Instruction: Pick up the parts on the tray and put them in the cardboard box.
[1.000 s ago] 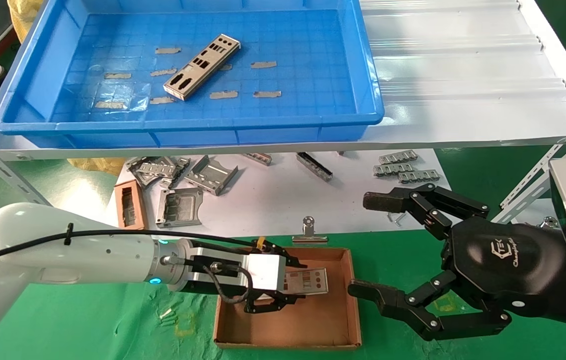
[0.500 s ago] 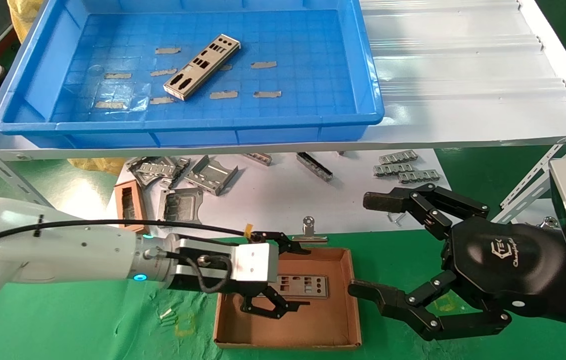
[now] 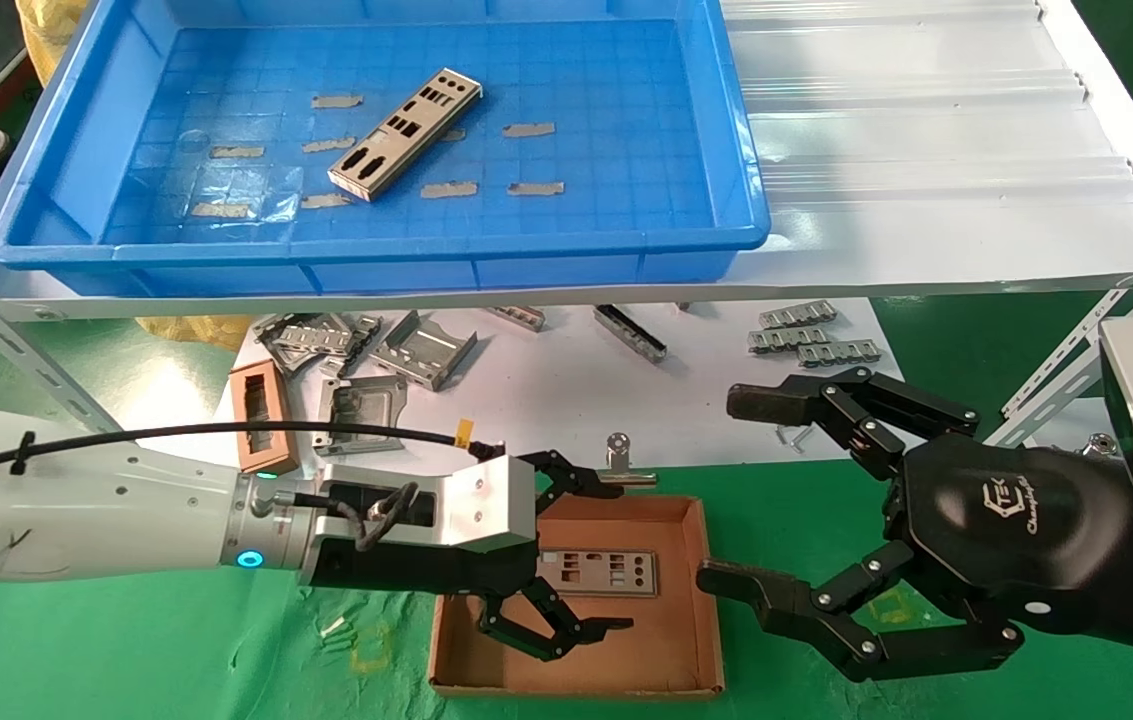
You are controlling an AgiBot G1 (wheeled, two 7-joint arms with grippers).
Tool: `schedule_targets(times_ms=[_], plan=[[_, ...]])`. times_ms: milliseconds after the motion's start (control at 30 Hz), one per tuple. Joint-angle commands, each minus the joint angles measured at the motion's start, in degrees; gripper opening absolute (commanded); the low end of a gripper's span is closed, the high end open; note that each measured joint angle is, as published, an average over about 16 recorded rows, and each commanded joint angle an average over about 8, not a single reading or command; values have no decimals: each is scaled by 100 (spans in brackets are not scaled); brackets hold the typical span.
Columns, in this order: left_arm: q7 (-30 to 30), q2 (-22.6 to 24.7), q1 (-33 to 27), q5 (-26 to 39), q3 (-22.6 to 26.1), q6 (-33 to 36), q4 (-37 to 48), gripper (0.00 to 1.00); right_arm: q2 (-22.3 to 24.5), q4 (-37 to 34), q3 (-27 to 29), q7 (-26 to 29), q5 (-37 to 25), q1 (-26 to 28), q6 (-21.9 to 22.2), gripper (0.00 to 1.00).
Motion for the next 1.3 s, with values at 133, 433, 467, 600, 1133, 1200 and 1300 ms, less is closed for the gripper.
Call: schedule_targets(times_ms=[133, 433, 467, 600, 1133, 1200, 1300], plan=[[-30, -53, 42, 7, -48, 1, -67, 100, 0, 0, 0, 0, 0, 0, 1, 100], [-388, -446, 321, -284, -500, 194, -475, 100, 0, 0, 0, 0, 0, 0, 1, 100], [-429, -492, 353, -318, -552, 216, -522, 100, 0, 0, 0, 0, 0, 0, 1, 100], [-600, -679, 486, -457, -767, 308, -716, 100, 0, 0, 0, 0, 0, 0, 1, 100], [-1278, -1423, 1015, -1009, -1623, 673, -1488, 100, 0, 0, 0, 0, 0, 0, 1, 100], [-1362, -1516, 1081, -1078, -1729, 718, -1584, 100, 0, 0, 0, 0, 0, 0, 1, 100], [-1490, -1655, 1180, -1181, -1890, 787, -1729, 100, 0, 0, 0, 0, 0, 0, 1, 100]])
